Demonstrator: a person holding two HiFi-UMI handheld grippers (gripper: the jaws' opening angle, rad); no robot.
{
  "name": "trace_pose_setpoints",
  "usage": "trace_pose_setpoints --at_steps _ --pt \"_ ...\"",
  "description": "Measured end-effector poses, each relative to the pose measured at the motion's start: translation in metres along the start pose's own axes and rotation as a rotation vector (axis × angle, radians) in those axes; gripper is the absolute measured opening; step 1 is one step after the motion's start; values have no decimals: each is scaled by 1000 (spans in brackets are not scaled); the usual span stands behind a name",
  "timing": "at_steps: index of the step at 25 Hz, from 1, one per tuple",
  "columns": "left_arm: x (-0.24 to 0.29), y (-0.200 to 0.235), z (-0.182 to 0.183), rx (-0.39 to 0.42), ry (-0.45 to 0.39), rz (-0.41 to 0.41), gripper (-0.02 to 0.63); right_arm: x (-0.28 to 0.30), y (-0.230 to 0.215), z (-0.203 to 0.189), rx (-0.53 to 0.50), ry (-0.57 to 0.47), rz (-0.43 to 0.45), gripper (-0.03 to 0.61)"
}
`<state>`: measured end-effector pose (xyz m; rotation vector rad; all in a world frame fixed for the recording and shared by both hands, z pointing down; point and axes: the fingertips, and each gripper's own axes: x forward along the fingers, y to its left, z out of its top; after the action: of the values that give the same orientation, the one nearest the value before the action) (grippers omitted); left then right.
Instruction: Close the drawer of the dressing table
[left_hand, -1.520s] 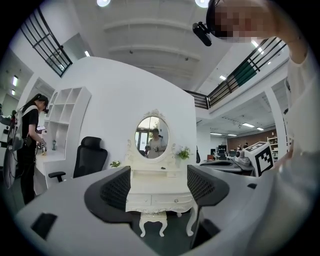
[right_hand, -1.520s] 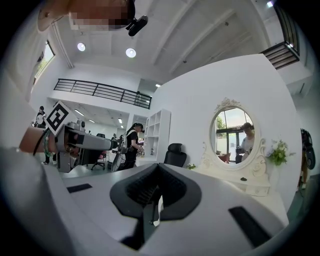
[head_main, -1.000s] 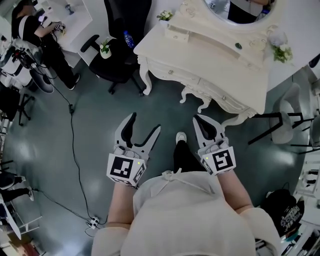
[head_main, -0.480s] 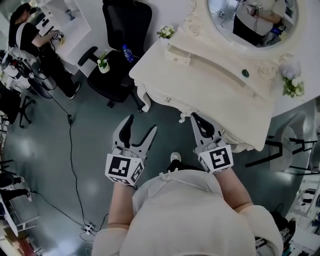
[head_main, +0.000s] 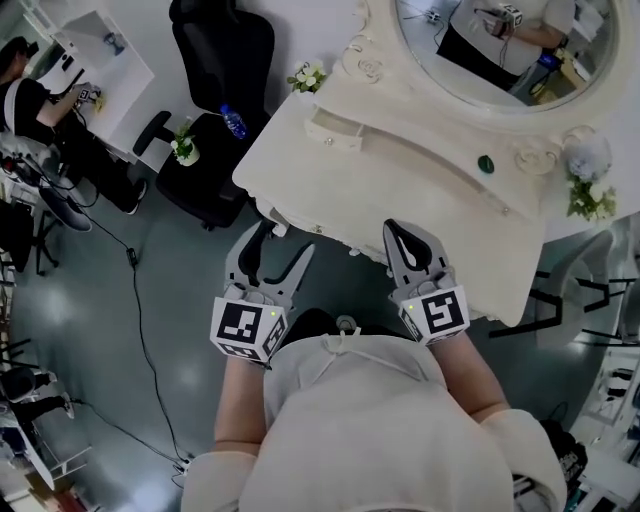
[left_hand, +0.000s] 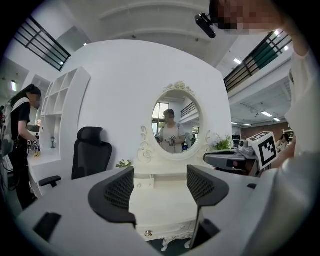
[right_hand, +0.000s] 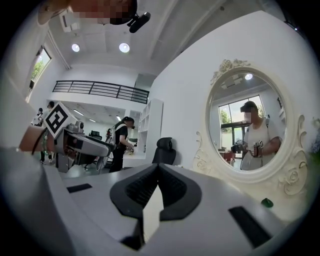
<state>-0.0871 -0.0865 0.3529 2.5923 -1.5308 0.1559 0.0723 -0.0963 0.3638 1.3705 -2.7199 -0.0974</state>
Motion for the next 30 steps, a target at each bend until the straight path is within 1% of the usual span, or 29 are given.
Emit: trace_pose_setpoints --at_steps 4,7,12,16,19,25,27,30 --pt "41 10 -10 19 39 -26 347 19 -26 -14 24 18 -36 6" --pt "71 18 -13 46 59 -73 347 36 -43 -22 41 35 -76 6" --pt "130 47 -12 32 84 -149 347 73 -73 -29 57 64 -142 6" --pt "178 67 -24 76 138 -207 347 108 -97 -41 89 96 -183 6" --pt "210 78 -41 105 188 -257 347 133 -108 -55 120 124 -195 6" --pt "264 86 -83 46 256 -362 345 166 -131 -91 170 168 -249 6" --pt "280 90 -101 37 281 -372 345 175 -138 -105 181 185 -262 6" --pt "300 101 -130 9 327 -357 345 185 -147 -124 197 217 -284 6"
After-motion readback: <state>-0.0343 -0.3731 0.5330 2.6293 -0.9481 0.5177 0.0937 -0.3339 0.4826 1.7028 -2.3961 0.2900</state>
